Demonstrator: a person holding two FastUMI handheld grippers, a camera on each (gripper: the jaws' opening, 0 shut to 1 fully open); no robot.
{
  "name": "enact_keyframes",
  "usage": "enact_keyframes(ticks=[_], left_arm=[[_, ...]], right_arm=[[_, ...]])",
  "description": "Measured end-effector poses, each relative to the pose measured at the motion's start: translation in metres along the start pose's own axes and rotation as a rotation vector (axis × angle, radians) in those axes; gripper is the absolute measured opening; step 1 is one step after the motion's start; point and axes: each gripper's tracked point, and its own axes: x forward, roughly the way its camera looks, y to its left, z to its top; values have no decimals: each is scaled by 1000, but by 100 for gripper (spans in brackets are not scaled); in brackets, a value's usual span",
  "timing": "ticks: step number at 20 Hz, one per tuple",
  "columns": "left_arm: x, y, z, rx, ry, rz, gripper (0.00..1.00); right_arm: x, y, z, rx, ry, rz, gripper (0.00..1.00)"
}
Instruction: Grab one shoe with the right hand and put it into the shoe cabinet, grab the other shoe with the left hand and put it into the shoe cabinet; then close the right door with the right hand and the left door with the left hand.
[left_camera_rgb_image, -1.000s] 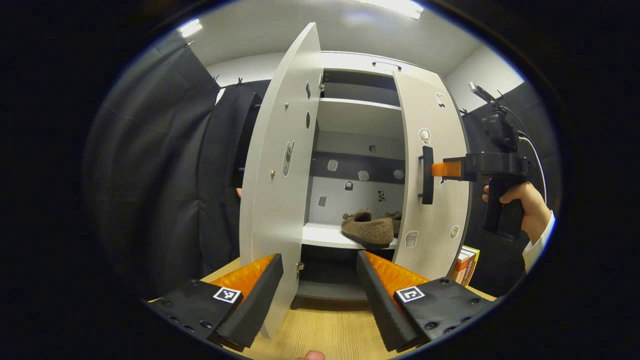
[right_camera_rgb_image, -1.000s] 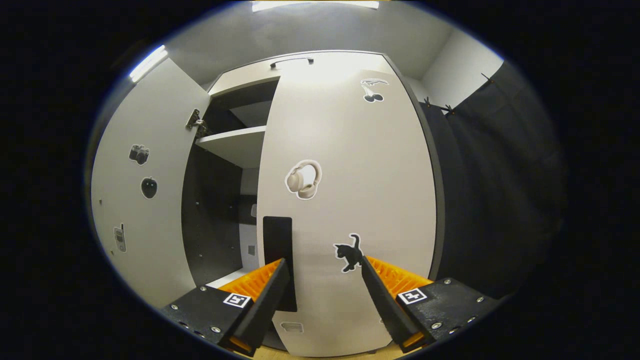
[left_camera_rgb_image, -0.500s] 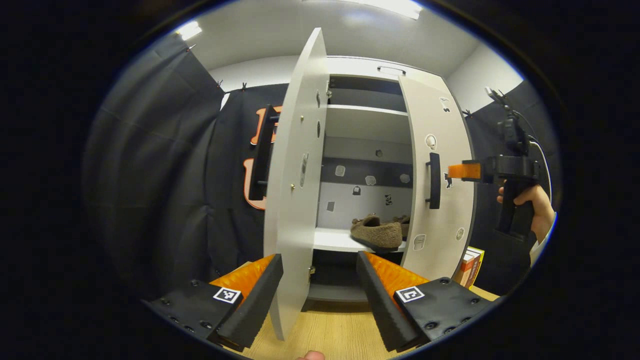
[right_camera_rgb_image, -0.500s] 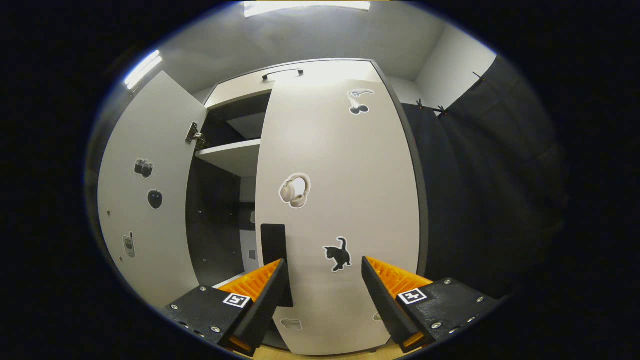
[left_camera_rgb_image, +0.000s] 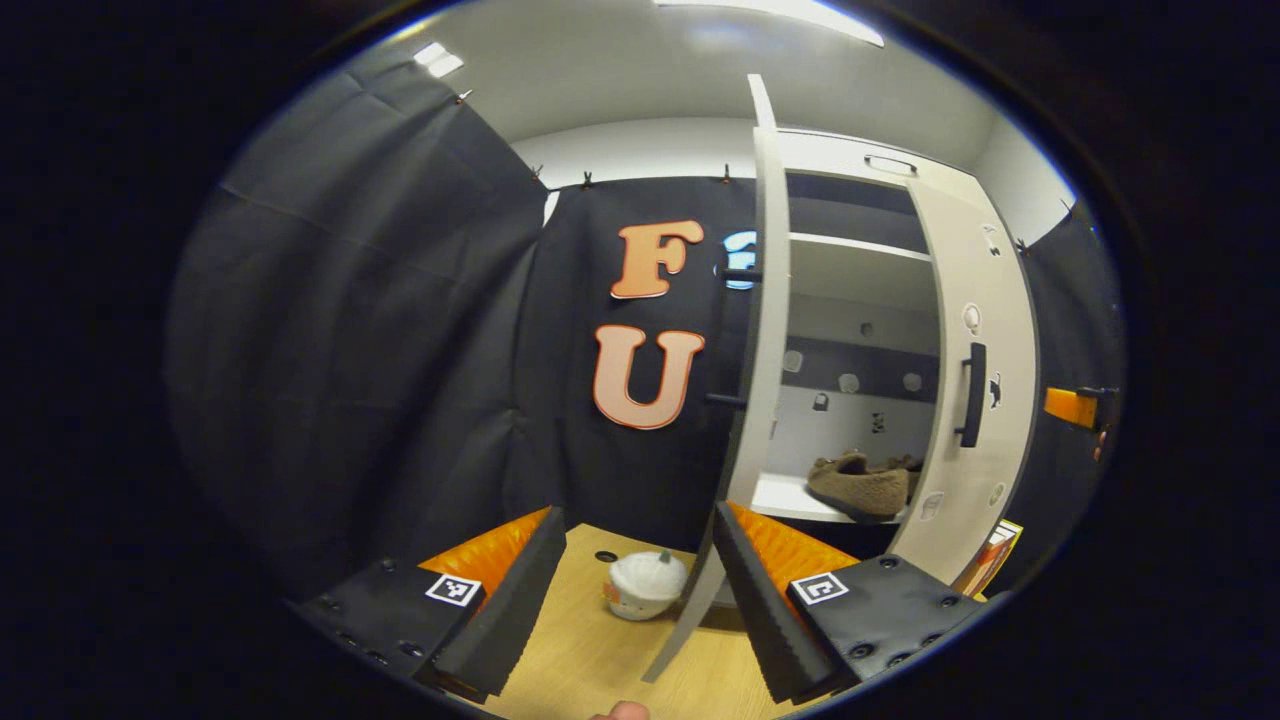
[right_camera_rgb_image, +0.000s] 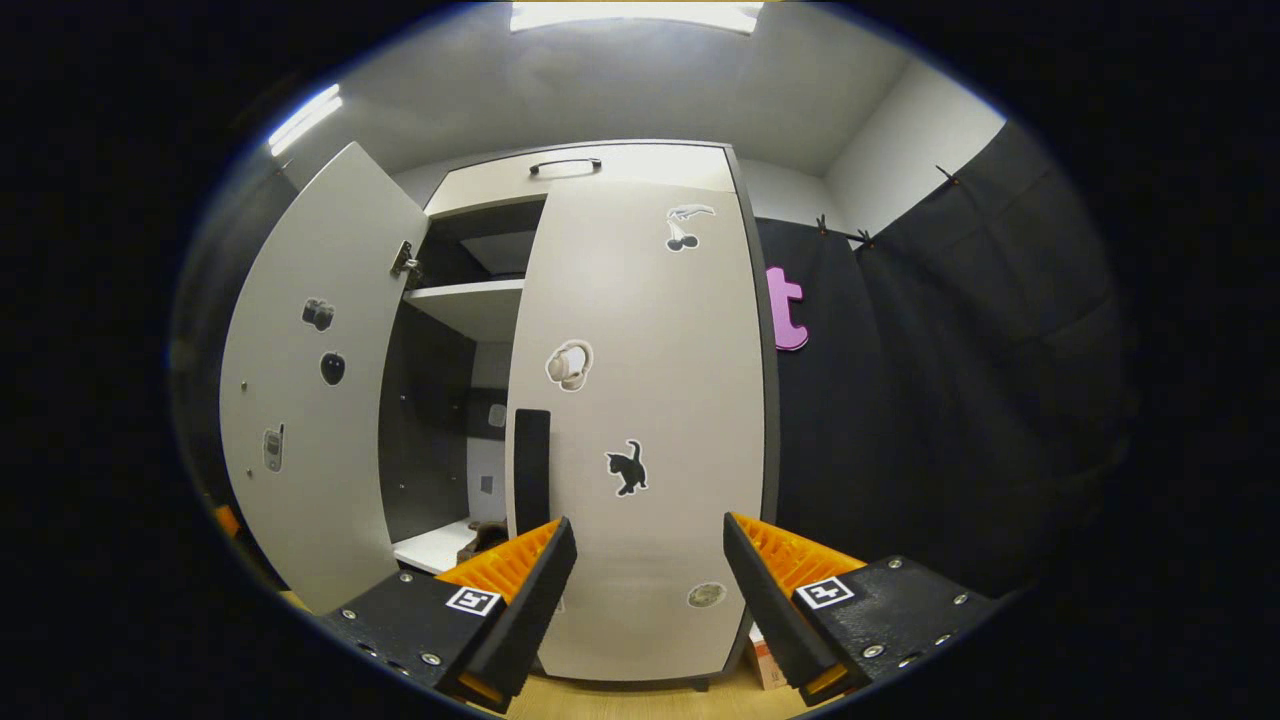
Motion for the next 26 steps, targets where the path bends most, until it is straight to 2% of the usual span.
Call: enact_keyframes(ticks=[3, 4, 5, 7, 13, 15, 16, 19, 20, 21, 22, 24, 26], left_arm=[[21, 35, 26, 38, -36, 67, 97], [30, 43, 34, 47, -43, 88, 94], [40, 49, 47, 52, -65, 109, 97], [62, 45, 70, 56, -103, 105, 94], [103, 9, 77, 78, -99, 20, 94], [102, 6, 79, 87, -112, 14, 93], [104, 6, 78, 82, -114, 9, 96], [102, -11, 70, 27, -78, -82, 99], [100, -16, 69, 9, -69, -108, 90], [98, -22, 68, 7, -63, -124, 99], [95, -28, 68, 18, -64, -134, 99], [87, -44, 71, 53, -78, -156, 89], [82, -67, 69, 67, -83, -195, 96]], right_arm=[[-16, -1, -17, 1, 30, -4, 92], [-18, -1, -19, 8, 36, -2, 92], [-22, -1, -23, 18, 46, 0, 92], [-28, -1, -28, 37, 57, 0, 92], [-36, -10, -30, 37, 67, -21, 92], [-37, -13, -30, 46, 67, -31, 92], [-38, -15, -30, 50, 68, -34, 92], [-38, -16, -31, 56, 77, -36, 92], [-37, -16, -30, 58, 75, -35, 92], [-36, -16, -29, 58, 74, -34, 92], [-36, -15, -29, 57, 74, -31, 92], [-36, -12, -28, 57, 78, -19, 92], [-36, -11, -27, 53, 78, -9, 92]])
